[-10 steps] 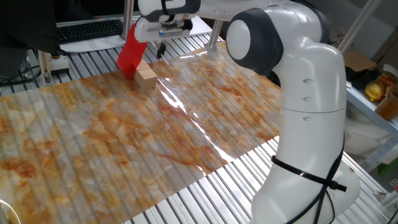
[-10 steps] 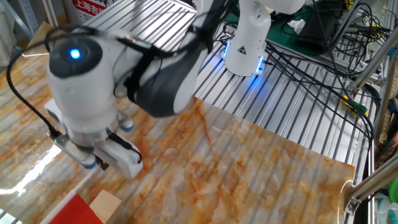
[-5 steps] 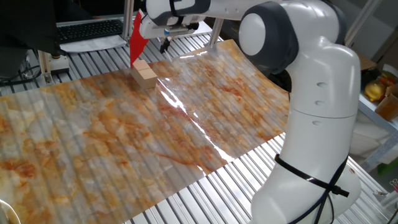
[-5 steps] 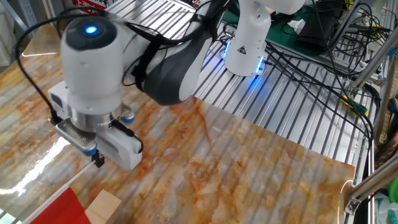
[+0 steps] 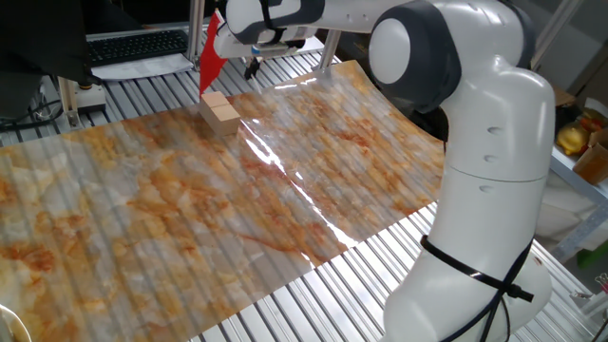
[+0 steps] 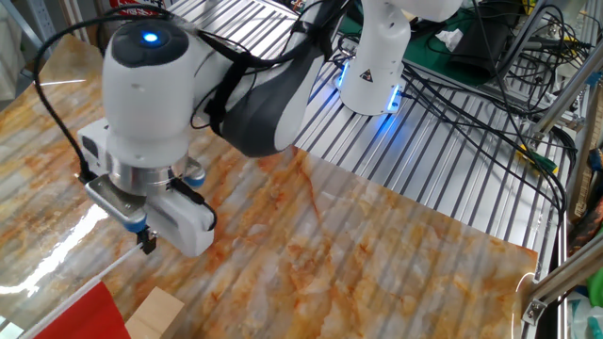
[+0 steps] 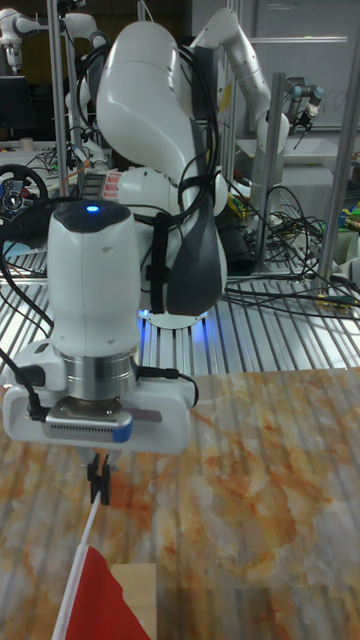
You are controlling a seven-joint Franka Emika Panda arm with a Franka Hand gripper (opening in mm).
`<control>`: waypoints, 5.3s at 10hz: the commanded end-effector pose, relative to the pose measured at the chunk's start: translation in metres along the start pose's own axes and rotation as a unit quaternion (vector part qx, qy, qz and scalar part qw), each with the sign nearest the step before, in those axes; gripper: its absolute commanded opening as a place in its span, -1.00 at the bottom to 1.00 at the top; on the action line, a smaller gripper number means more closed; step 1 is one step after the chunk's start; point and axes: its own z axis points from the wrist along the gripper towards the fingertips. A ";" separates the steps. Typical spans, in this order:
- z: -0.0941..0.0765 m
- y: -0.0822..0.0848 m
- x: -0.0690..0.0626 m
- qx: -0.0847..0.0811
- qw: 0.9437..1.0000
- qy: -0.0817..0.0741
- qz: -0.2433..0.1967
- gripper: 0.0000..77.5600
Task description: Wave the flag
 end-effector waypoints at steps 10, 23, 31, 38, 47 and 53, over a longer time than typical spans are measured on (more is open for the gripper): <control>-0.014 -0.104 -0.024 0.039 0.995 0.041 -0.086 -0.97; -0.017 0.088 0.028 0.023 0.997 0.060 0.031 -0.97; -0.036 0.146 0.068 0.024 0.997 0.072 0.026 -0.97; -0.001 0.009 0.018 -0.002 0.997 0.067 -0.038 -0.97; -0.014 -0.102 -0.021 0.004 0.994 0.087 -0.061 -0.97; -0.006 -0.104 -0.017 0.003 0.995 0.077 -0.059 -0.97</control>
